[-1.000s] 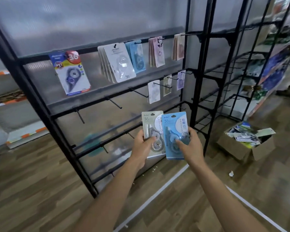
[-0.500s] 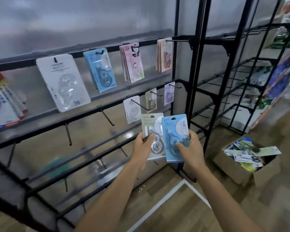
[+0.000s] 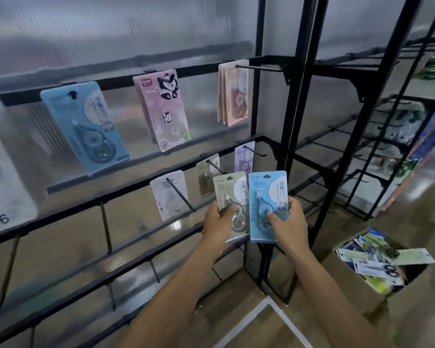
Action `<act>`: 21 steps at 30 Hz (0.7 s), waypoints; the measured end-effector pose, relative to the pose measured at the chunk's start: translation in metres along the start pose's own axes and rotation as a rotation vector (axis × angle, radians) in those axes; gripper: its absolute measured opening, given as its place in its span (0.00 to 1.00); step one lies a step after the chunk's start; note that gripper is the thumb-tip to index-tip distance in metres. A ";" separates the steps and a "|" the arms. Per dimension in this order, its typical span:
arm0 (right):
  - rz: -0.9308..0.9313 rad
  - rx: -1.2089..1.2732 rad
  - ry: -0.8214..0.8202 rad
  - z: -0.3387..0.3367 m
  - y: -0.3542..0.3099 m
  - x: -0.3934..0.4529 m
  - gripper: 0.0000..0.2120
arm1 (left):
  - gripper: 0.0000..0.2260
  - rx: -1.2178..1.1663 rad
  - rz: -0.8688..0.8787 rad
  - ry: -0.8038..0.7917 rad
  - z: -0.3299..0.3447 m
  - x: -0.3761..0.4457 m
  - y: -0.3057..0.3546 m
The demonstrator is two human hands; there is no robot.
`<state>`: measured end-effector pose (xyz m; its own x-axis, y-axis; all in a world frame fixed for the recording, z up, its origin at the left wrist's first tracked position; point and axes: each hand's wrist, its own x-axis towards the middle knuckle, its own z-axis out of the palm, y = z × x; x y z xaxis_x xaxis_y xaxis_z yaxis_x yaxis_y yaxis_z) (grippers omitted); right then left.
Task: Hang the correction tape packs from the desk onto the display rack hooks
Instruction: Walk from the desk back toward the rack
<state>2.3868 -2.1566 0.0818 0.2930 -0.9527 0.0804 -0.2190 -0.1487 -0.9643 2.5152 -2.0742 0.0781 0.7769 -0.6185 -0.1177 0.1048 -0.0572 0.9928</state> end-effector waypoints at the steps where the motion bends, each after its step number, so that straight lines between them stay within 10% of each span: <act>1: -0.003 0.005 -0.016 0.002 0.001 0.011 0.18 | 0.05 -0.010 0.007 0.015 0.005 0.008 0.000; 21: -0.068 0.312 -0.485 0.045 -0.015 0.127 0.23 | 0.02 0.043 -0.010 0.197 0.021 0.093 -0.011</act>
<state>2.4692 -2.2634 0.0948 0.7062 -0.7022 0.0909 0.0785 -0.0500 -0.9957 2.5732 -2.1472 0.0563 0.8827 -0.4530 -0.1249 0.0895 -0.0989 0.9911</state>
